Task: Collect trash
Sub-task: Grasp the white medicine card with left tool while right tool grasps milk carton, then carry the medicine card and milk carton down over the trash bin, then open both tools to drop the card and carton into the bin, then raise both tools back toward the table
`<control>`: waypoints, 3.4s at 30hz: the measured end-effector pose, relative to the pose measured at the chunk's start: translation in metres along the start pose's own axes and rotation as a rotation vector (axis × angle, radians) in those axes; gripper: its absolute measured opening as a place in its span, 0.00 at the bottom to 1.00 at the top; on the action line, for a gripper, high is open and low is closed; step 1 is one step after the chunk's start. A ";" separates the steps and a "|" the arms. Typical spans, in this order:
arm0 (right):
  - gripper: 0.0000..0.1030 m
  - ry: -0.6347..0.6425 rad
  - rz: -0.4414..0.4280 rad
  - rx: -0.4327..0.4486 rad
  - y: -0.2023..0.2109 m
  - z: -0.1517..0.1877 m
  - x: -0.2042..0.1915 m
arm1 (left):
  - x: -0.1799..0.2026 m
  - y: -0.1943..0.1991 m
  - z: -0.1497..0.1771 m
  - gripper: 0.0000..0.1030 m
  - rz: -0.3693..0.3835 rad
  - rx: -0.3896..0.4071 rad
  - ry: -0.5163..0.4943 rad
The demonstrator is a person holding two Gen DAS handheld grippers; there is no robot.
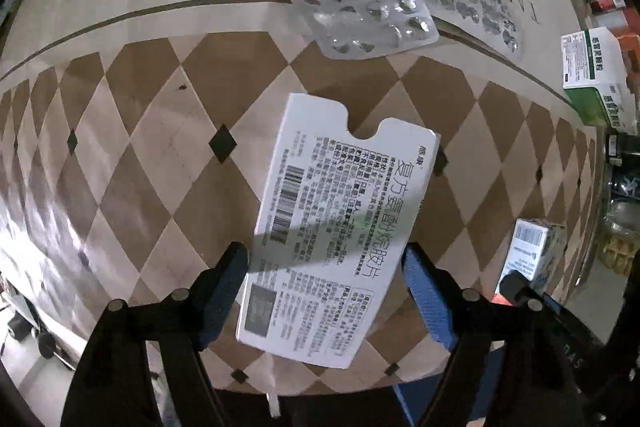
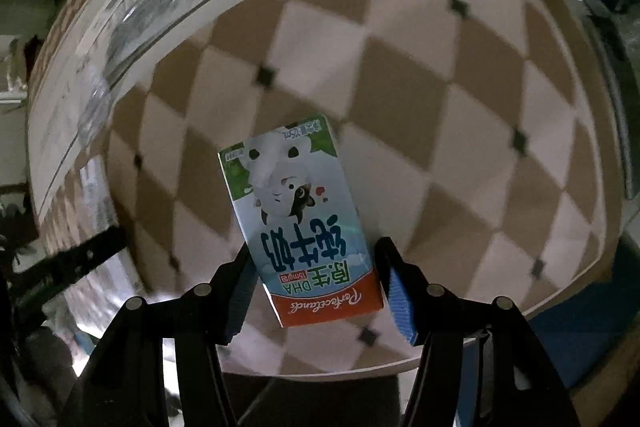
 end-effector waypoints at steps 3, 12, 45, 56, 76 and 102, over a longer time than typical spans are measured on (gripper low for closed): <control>0.66 0.019 0.029 -0.006 -0.003 -0.001 -0.011 | 0.003 -0.011 0.006 0.77 -0.101 -0.018 -0.146; 0.55 0.027 0.132 0.063 -0.006 0.003 -0.030 | 0.058 -0.011 0.013 0.68 -0.191 0.071 -0.329; 0.54 0.129 -0.049 -0.015 -0.135 0.394 -0.148 | -0.332 -0.061 0.270 0.68 0.031 0.060 -0.050; 0.54 0.155 -0.041 -0.154 -0.382 0.377 -0.173 | -0.394 -0.262 0.272 0.70 0.142 -0.120 0.042; 0.97 0.365 0.062 -0.076 -0.417 0.381 -0.190 | -0.440 -0.218 0.308 1.00 -0.134 0.013 0.093; 0.97 0.373 0.119 0.068 -0.132 0.420 -0.193 | -0.358 0.021 0.359 1.00 -0.130 0.117 -0.022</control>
Point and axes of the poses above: each gripper's, at about its wrist camera, not at the fingertips, and y roughly against the way its jaws point, x to its right, z to its underside, the point moved 10 cm from there along -y, roughly the way its jaws point, and after that the axes turned 7 degrees about z, right-handed, at the moved point
